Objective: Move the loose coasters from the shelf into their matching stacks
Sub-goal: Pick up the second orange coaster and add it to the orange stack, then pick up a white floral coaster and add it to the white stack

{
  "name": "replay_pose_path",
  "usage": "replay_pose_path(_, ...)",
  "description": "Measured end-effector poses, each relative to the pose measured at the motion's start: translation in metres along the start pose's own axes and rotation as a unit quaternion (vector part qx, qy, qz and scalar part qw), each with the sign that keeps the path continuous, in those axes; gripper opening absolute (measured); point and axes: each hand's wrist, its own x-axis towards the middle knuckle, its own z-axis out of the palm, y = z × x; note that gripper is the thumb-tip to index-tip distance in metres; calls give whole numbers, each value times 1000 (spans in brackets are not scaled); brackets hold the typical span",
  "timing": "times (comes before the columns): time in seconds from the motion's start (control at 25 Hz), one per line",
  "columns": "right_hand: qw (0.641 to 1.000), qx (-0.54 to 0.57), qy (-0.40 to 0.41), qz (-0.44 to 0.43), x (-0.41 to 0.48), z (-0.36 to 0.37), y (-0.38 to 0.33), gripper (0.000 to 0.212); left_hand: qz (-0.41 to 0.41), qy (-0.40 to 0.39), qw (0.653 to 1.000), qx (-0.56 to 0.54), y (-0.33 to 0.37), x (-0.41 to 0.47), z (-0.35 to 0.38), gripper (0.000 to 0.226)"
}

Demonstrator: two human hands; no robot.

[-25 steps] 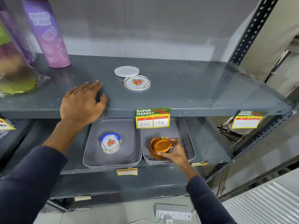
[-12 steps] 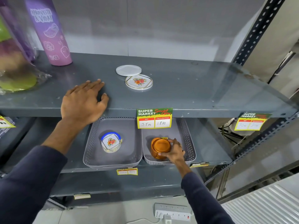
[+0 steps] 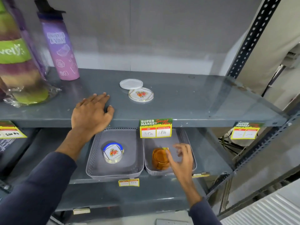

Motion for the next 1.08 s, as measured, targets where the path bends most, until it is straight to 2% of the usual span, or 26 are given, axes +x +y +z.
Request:
replay_pose_path(0.12, 966, 73, 126, -214, 14, -23, -58, 27, 6, -10, 1000, 16, 1, 2, -1, 55)
replay_pose_path(0.2, 943, 100, 156, -276, 44, -29, -108, 29, 5, -18, 1000, 17, 1, 3, -3, 53)
replay_pose_path(0.32, 958, 116, 130, -228, 94, -19, -174, 39, 2, -19, 1000, 17, 1, 1, -4, 52)
replay_pose_path(0.4, 980, 83, 56, -174, 124, -4, -199, 57, -3, -15, 1000, 16, 2, 0, -5, 53)
replay_pose_path(0.52, 991, -43, -88, -90, 156, 23, -205, 91, -6, -14, 1000, 17, 2, 2, -6, 55)
replay_pose_path(0.64, 972, -151, -179, -10, 169, 43, -197, 112, -9, -12, 1000, 18, 1, 2, -5, 56)
replay_pose_path(0.88, 974, -149, -171, -10, 176, 52, -186, 101, -14, -7, 1000, 13, 2, 2, -4, 57)
replay_pose_path(1.08, 970, -179, -165, -27, 176, 54, -181, 102, -18, -5, 1000, 9, 1, 2, -3, 57)
